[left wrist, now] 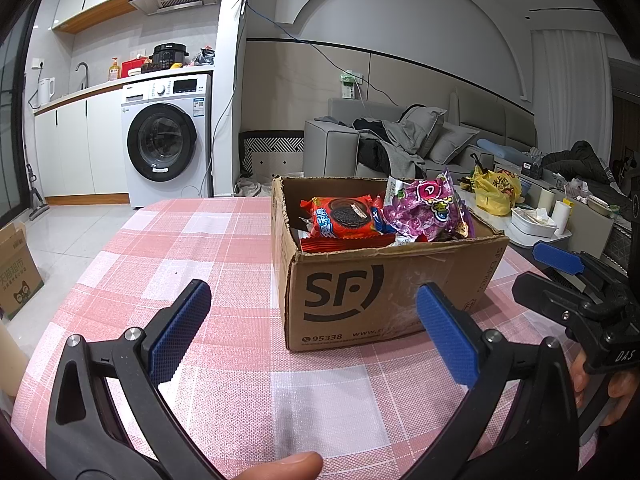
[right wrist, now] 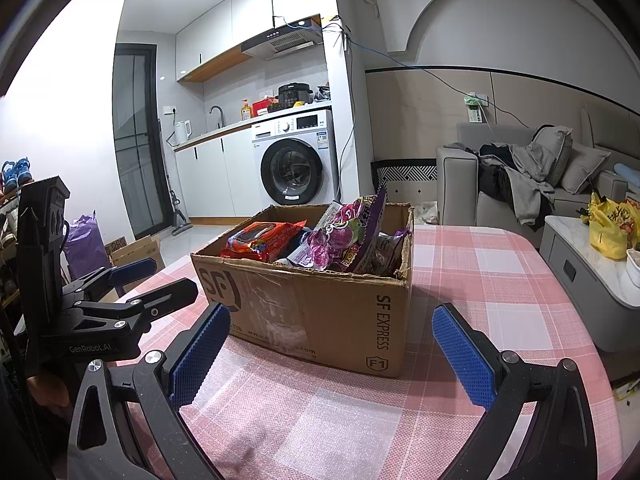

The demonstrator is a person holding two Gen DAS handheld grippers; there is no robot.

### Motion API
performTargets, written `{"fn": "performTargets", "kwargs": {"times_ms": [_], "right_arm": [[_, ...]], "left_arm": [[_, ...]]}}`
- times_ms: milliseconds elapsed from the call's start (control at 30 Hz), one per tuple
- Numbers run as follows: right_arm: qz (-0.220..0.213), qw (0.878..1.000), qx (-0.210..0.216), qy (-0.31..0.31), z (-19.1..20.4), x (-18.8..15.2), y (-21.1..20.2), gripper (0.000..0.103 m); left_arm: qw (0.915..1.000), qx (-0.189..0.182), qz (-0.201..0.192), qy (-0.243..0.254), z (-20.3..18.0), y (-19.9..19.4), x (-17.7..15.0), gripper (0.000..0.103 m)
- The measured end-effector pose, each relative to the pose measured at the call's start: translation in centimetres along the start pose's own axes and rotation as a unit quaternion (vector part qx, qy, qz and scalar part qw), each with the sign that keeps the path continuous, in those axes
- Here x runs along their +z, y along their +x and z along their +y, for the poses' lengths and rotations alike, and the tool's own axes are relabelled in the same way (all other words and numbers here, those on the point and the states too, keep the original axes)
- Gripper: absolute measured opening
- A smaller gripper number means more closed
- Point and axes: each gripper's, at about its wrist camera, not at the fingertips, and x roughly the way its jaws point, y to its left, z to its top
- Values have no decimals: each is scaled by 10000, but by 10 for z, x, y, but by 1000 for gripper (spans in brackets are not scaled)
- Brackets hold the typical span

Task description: Organize snacks

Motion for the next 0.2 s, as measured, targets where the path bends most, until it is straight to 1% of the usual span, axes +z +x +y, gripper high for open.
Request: {"fn": "performTargets", "kwargs": {"times_ms": [200], "right_arm": [[-4,10000,2,-4,0,0,-1,103]], "left_arm": [[10000,2,-7,2,-1,1,0,102]]}}
